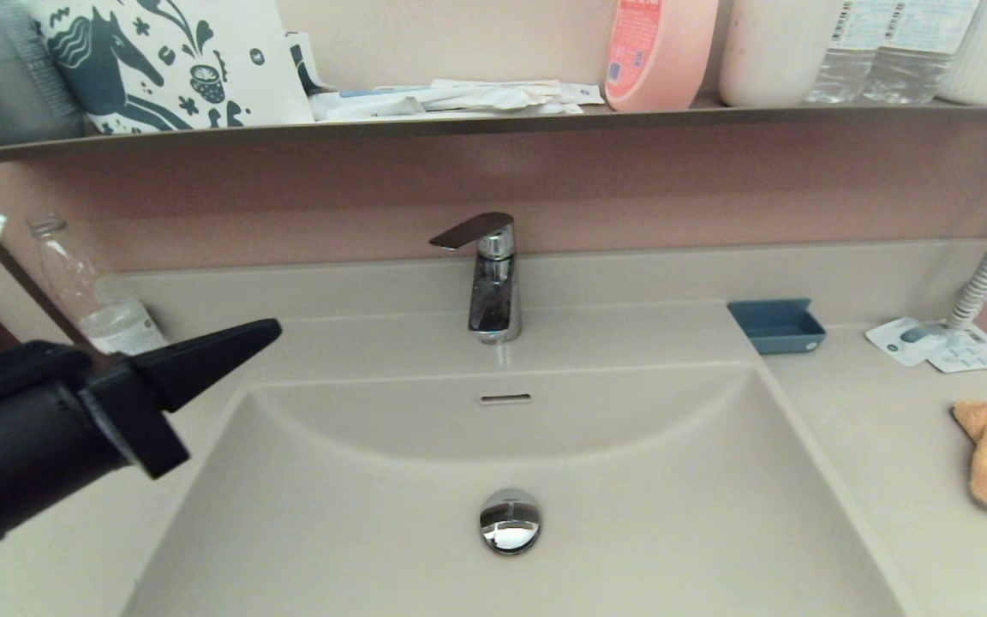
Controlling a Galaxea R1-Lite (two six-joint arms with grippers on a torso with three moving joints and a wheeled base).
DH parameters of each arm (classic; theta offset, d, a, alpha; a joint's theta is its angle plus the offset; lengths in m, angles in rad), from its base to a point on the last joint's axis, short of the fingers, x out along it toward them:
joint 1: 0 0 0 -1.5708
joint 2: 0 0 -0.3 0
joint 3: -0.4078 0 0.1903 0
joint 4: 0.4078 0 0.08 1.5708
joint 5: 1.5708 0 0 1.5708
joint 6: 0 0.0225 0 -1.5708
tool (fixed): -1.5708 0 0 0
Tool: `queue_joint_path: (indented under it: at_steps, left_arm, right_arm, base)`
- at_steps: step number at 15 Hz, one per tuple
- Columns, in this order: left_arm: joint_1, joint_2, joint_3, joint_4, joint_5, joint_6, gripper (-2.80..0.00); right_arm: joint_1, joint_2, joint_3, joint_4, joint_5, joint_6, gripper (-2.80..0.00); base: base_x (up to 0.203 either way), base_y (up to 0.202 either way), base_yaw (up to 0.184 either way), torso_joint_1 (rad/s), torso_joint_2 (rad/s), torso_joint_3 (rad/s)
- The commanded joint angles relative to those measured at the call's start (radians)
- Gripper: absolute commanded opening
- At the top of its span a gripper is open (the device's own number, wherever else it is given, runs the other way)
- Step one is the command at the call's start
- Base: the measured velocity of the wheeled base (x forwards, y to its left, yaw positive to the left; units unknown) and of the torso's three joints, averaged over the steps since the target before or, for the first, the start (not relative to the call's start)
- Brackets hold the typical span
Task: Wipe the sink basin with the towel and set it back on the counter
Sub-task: Turn on the faucet
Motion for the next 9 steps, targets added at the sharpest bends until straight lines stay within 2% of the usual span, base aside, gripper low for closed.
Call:
queue_joint_path:
  at_steps: [1,4,7,9]
  left_arm:
    - [-0.067,0.145,-0.021,-0.068,0.030,-0.005,-2.80]
    - [-0.077,0.336,-0.050,-0.242,0.052,0.011,-2.80]
    - [-0.042,0.504,-0.095,-0.418,0.068,0.133,-2.80]
    - [-0.017,0.558,-0.148,-0.494,0.093,0.179,-2.80]
  right_arm:
    - [0.000,0.000,0.000,0.000,0.000,-0.001,-2.80]
    - [0.000,0.000,0.000,0.000,0.000,-0.001,-2.80]
    - [0.000,0.000,0.000,0.000,0.000,-0.001,-2.80]
    - [0.000,0.000,0.000,0.000,0.000,-0.001,-2.80]
  base:
    - [0.000,0.000,0.000,0.000,0.00,0.000]
    - [0.000,0.000,0.000,0.000,0.00,0.000]
    - [0.000,0.000,0.000,0.000,0.00,0.000]
    - [0.000,0.000,0.000,0.000,0.00,0.000]
